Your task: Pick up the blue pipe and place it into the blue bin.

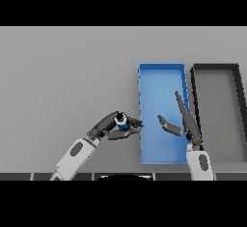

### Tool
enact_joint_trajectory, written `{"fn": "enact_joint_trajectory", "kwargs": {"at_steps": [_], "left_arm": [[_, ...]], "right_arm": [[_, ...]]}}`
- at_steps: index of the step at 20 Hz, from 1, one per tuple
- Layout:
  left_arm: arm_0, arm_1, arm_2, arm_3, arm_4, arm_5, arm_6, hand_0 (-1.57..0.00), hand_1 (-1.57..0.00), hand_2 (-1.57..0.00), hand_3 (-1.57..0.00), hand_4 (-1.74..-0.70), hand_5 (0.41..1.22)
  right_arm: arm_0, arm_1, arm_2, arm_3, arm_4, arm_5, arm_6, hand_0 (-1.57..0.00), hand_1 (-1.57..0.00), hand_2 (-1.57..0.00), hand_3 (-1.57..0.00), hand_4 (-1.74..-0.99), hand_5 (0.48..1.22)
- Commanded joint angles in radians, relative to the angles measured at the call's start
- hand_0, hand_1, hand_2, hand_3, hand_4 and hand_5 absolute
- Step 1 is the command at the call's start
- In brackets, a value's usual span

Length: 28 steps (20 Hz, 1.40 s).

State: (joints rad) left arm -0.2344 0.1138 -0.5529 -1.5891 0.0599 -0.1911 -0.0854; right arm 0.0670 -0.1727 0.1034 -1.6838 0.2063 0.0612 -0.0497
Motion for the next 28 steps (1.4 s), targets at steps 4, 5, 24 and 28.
{"fn": "enact_joint_trajectory", "kwargs": {"at_steps": [4, 5, 24, 28], "left_arm": [[0.007, -0.021, 0.003, 0.003, -0.019, -0.008, 0.031, -1.57, -1.57, -1.57, -1.57, -1.47, 1.22], [0.019, -0.02, 0.002, 0.002, -0.03, -0.01, 0.02, -1.57, -1.57, -1.57, -1.57, -1.47, 1.22], [0.039, -0.046, 0.063, -0.019, -0.101, -0.088, 0.018, -1.57, -1.57, -1.57, -1.57, -1.47, 1.221], [0.035, -0.074, 0.071, -0.013, -0.117, -0.096, 0.045, -1.57, -1.57, -1.57, -1.57, -1.47, 1.221]], "right_arm": [[-0.055, -0.044, -0.003, -0.008, 0.001, 0.029, 0.026, 0.0, 0.0, 0.0, 0.0, -1.123, 0.578], [-0.074, -0.057, -0.004, -0.001, 0.003, 0.039, 0.028, 0.0, 0.0, 0.0, 0.0, -1.133, 0.578], [-0.323, -0.269, 0.086, -0.315, -0.424, 0.426, 0.228, 0.0, 0.0, 0.0, 0.0, -1.246, 0.526], [-0.386, -0.246, 0.159, -0.332, -0.47, 0.445, 0.328, 0.0, 0.0, 0.0, 0.0, -1.239, 0.522]]}}
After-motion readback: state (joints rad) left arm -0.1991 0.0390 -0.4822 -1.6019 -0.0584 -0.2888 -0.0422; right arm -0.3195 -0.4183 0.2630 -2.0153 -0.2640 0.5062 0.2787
